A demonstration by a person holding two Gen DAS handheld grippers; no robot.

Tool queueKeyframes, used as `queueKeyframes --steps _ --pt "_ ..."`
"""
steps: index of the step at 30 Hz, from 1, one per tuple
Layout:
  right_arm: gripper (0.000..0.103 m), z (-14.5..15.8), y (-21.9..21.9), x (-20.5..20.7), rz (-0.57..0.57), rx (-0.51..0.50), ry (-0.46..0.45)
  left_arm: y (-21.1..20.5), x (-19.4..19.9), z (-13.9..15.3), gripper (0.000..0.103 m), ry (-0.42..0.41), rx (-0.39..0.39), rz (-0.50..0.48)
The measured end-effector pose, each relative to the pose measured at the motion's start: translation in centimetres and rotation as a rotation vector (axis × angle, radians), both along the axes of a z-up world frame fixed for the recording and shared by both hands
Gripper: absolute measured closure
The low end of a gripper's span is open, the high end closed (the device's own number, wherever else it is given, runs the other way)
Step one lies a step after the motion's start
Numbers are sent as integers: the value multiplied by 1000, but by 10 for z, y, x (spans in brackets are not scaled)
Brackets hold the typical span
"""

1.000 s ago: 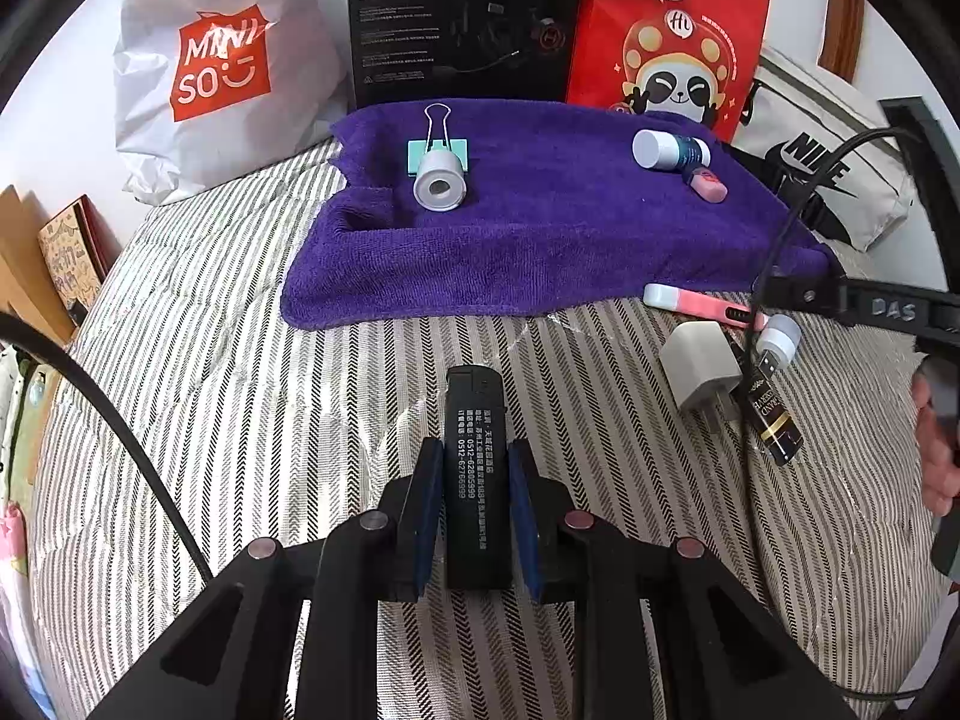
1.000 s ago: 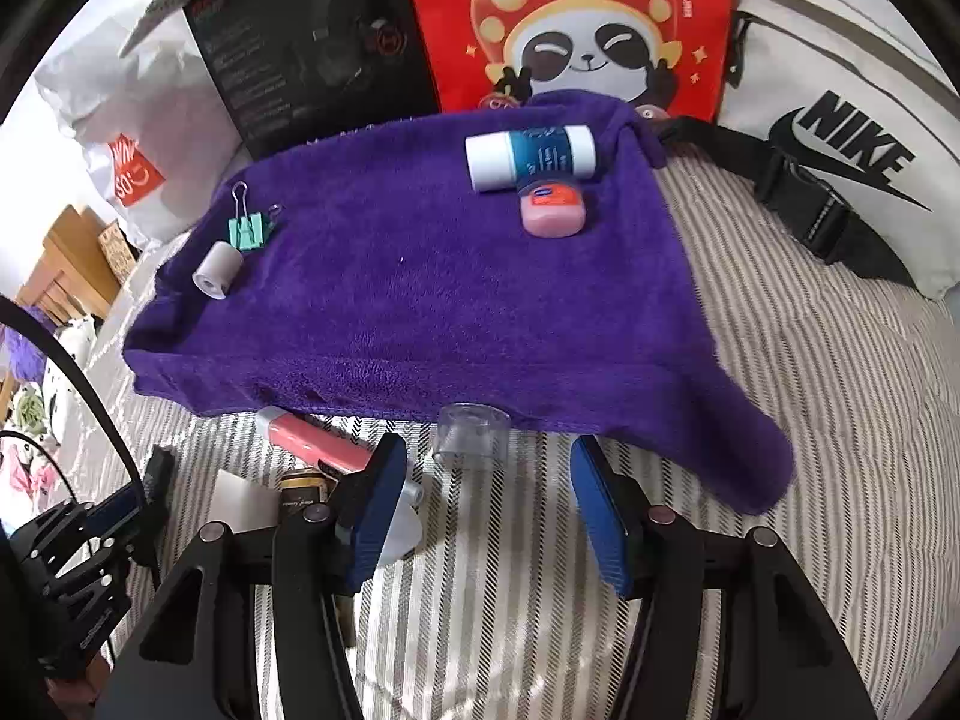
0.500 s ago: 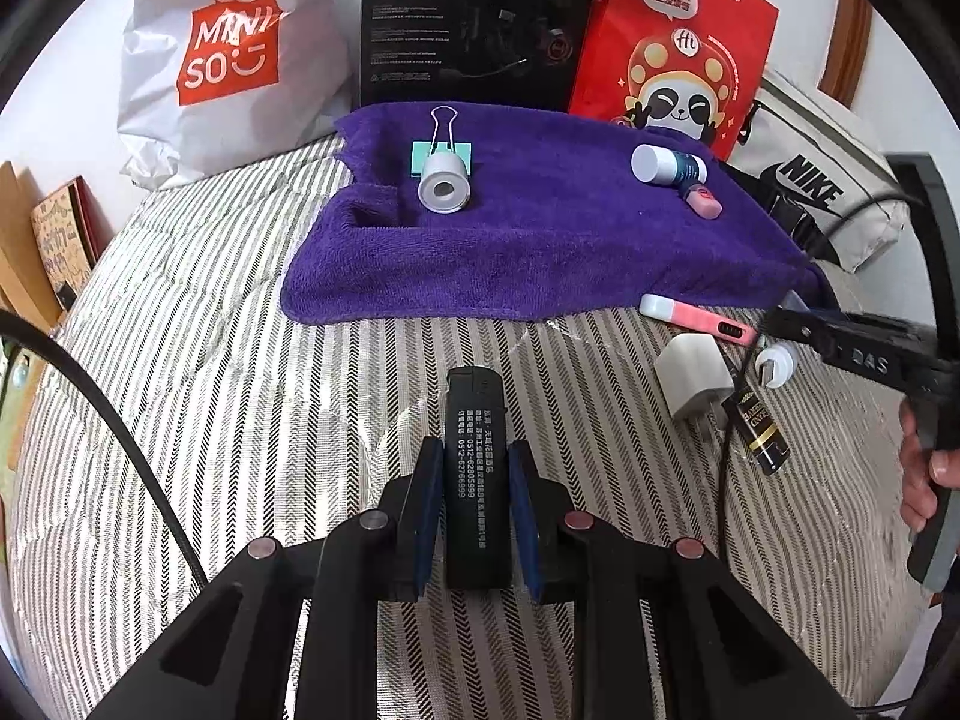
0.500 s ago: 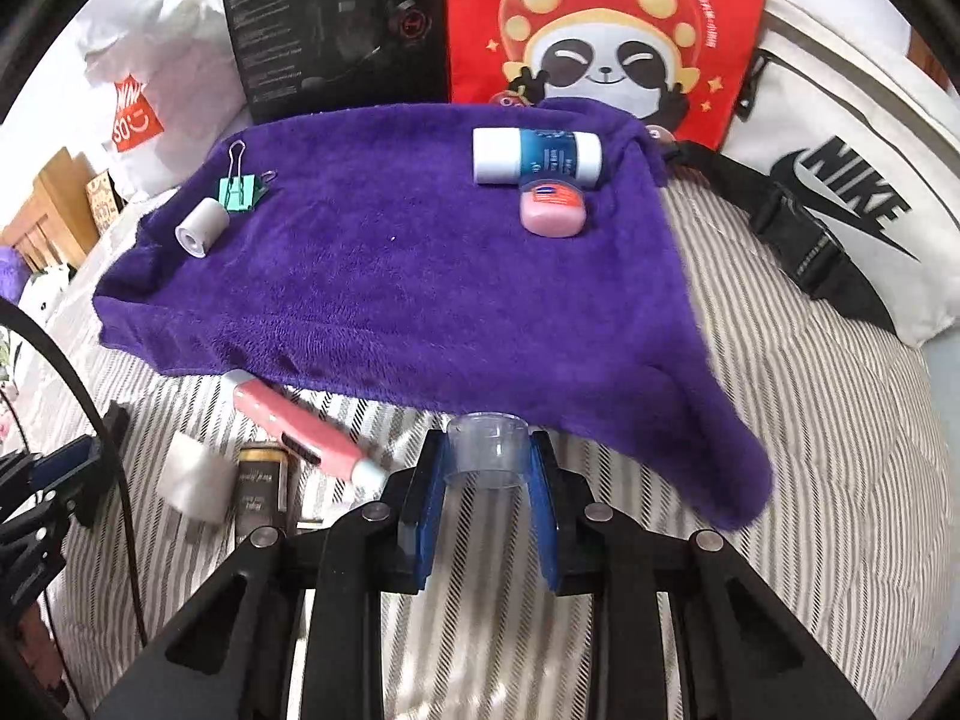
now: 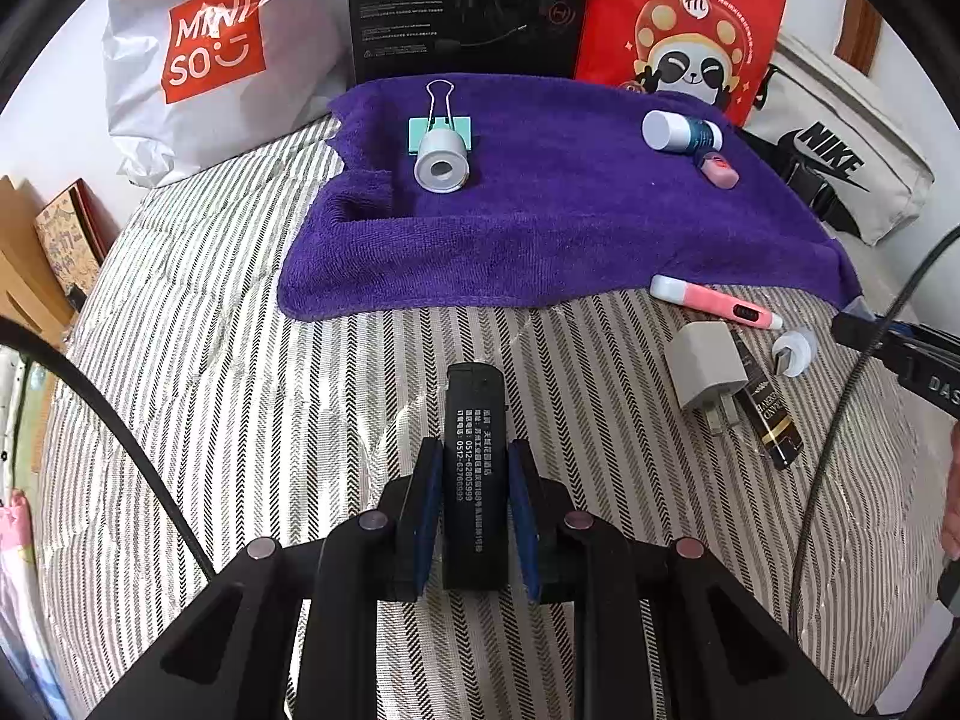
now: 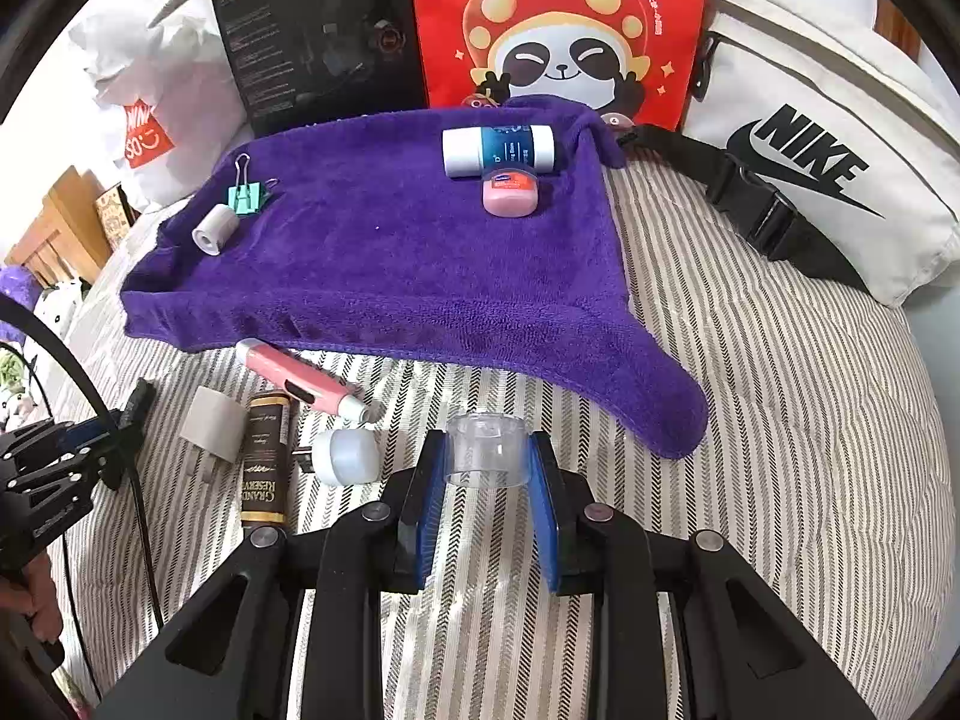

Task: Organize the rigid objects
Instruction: 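Set the clear cap on the towel with the right gripper while the left holds the black stick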

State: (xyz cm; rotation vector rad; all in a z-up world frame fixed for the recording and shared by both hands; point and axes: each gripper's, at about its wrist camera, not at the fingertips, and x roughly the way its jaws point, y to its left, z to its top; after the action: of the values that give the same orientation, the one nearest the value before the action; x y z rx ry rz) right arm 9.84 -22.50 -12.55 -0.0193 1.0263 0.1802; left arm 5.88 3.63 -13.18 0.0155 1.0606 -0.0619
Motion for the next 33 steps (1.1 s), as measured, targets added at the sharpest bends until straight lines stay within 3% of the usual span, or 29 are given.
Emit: queueKeyframes --steps 7,14,33 --pt "76 1 -4 0 12 47 2 -1 2 0 82 0 -9 -11" --pt "76 18 -6 -2 41 57 -37 9 -1 11 82 -7 -86 -6" --pt "76 33 -8 11 50 70 -51 12 25 47 82 -47 -64 -13"
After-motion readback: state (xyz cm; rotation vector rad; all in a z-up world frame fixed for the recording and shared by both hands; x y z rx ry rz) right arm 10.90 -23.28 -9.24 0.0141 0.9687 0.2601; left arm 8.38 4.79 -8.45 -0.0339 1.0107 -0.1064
